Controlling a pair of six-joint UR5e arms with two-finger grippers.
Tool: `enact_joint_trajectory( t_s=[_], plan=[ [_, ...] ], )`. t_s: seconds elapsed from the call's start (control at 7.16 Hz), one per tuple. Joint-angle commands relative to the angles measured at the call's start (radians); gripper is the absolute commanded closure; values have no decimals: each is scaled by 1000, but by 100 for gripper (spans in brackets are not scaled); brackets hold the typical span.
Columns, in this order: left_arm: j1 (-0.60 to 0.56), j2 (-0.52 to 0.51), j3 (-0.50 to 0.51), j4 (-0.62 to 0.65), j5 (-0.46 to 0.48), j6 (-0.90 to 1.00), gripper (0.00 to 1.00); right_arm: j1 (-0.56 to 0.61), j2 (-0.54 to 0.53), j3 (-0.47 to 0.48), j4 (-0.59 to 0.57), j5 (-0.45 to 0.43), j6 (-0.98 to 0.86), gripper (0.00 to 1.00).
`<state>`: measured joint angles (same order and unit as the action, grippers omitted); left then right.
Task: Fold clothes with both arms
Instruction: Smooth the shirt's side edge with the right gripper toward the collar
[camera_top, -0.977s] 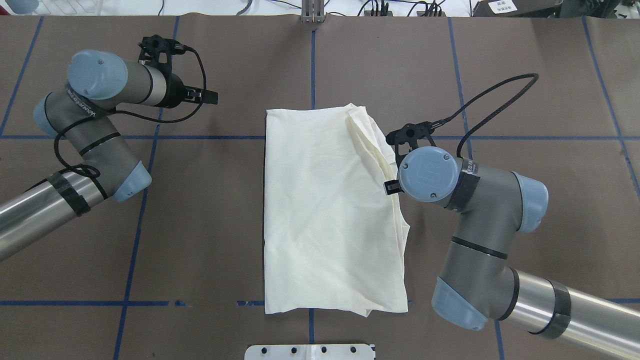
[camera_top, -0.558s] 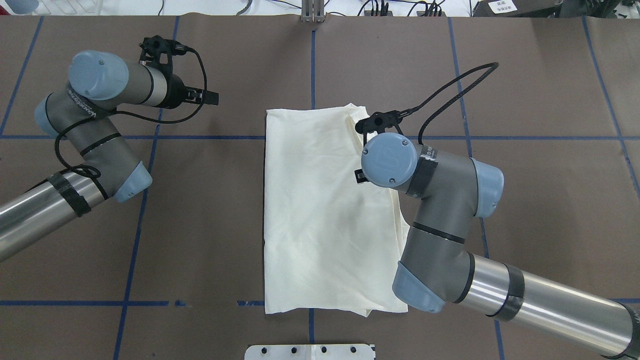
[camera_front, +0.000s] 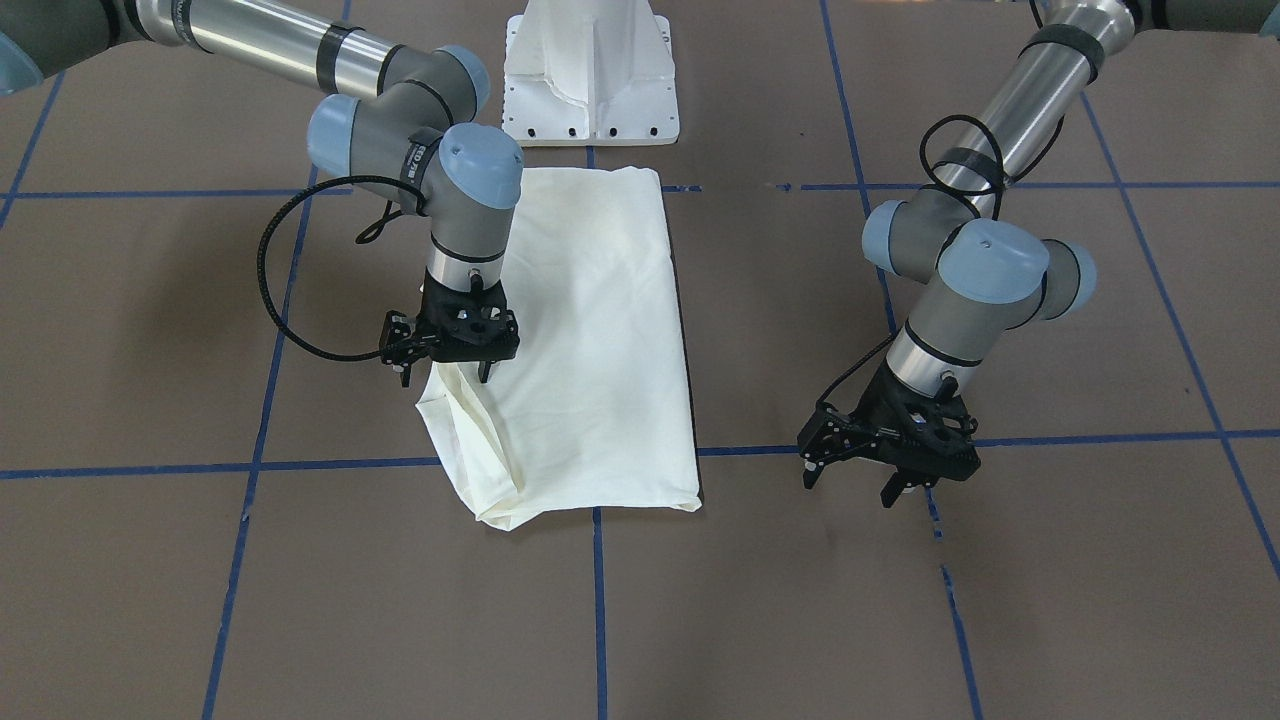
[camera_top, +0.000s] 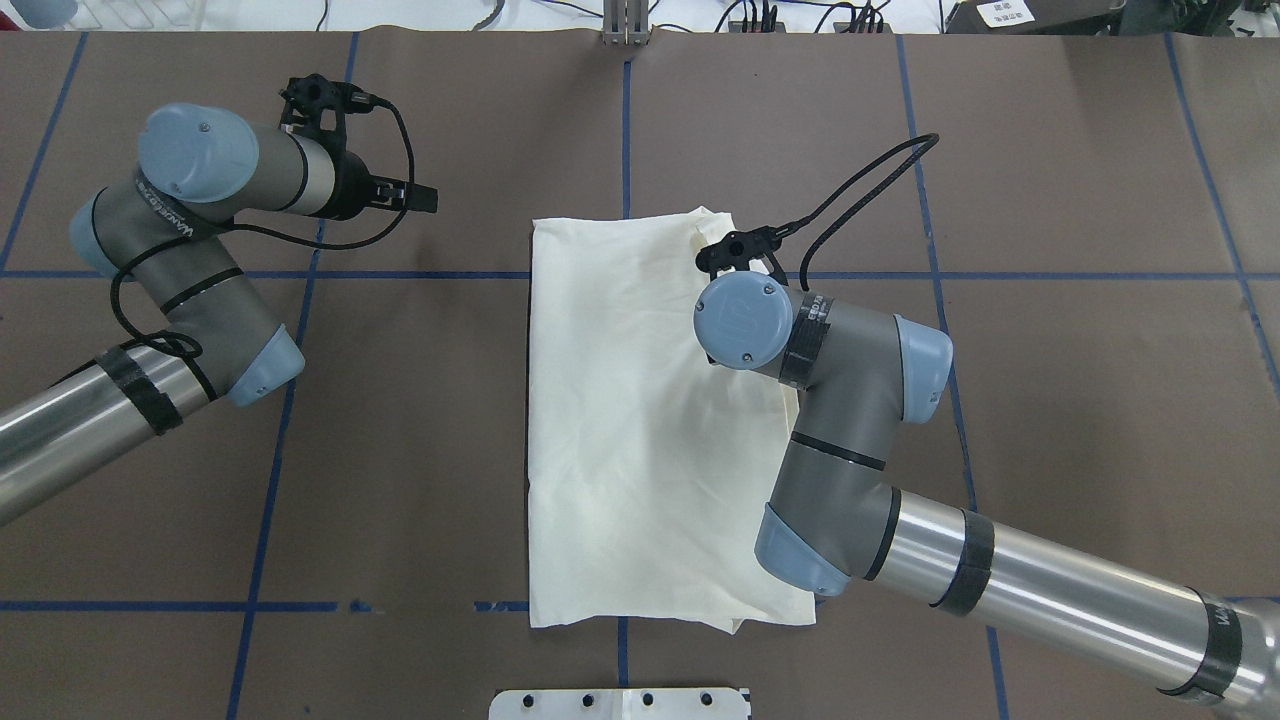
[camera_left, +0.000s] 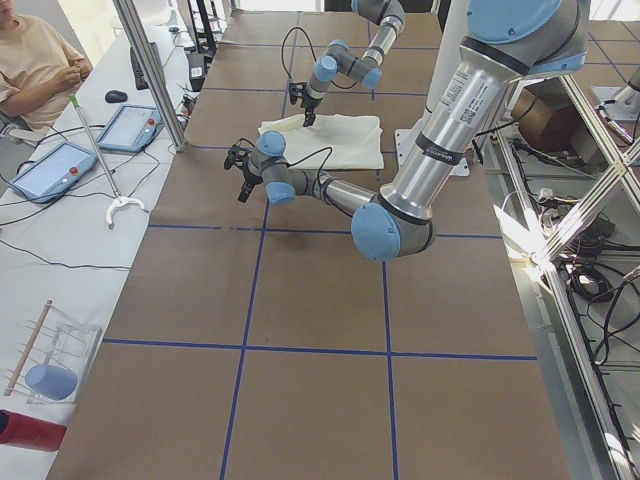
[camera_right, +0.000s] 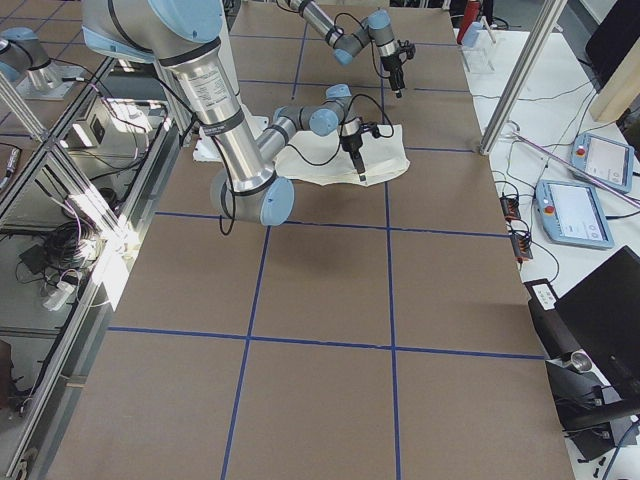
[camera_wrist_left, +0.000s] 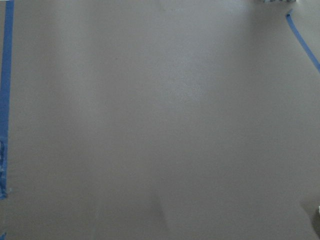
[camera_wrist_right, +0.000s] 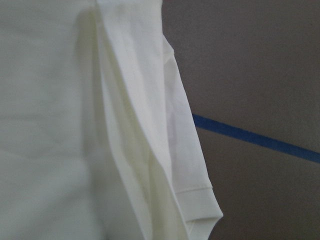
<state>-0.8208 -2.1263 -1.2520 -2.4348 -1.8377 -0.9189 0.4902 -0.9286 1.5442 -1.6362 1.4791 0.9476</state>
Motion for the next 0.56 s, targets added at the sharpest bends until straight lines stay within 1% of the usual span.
enact_joint_trajectory(
  t_s=[0.0,0.42],
  plan=[
    [0,0,5,-18,0,0,0,22,1,-6,-1,0,-47,0],
    [0,0,6,-23,0,-1,0,77,-44,-3,3,6,-122,0]
  ],
)
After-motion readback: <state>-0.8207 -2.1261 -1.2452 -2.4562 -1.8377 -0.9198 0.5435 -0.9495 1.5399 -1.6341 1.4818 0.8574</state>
